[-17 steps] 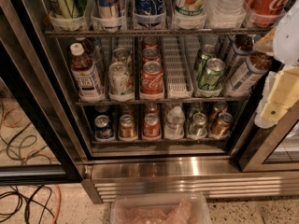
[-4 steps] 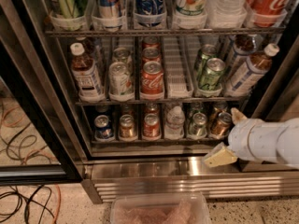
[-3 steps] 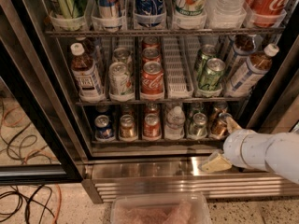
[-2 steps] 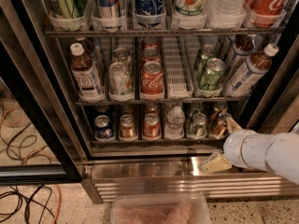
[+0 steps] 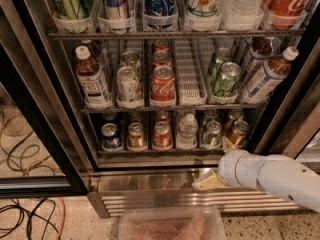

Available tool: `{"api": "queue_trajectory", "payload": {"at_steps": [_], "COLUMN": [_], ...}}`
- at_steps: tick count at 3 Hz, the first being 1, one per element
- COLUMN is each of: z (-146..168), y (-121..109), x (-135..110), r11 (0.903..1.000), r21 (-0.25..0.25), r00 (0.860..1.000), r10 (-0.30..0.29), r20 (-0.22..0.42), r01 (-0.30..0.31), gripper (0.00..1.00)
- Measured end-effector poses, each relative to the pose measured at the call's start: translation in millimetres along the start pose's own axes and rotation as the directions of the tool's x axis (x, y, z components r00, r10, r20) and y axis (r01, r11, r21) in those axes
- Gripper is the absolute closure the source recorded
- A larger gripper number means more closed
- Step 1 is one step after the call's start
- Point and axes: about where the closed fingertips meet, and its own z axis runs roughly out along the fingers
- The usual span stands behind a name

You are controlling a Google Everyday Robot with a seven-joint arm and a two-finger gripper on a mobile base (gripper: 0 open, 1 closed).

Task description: Pick green can from bottom shelf of fridge

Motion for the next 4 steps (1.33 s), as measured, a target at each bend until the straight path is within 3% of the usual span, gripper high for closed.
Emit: {"api": "queue_trajectory", "payload": {"at_steps": [2, 4], "z": [4.6, 16.6], "y": [-3.7, -34.8], "x": [2.9, 18.3], "r11": [0.9999, 0.9955], "r21": [0.012, 0.087], "r00": [1.000, 0.998], "r10": [0.010, 0.041], "r20": [-0.007, -0.048], "r01": [-0.010, -0.037], "gripper": [0.00, 0.00]}}
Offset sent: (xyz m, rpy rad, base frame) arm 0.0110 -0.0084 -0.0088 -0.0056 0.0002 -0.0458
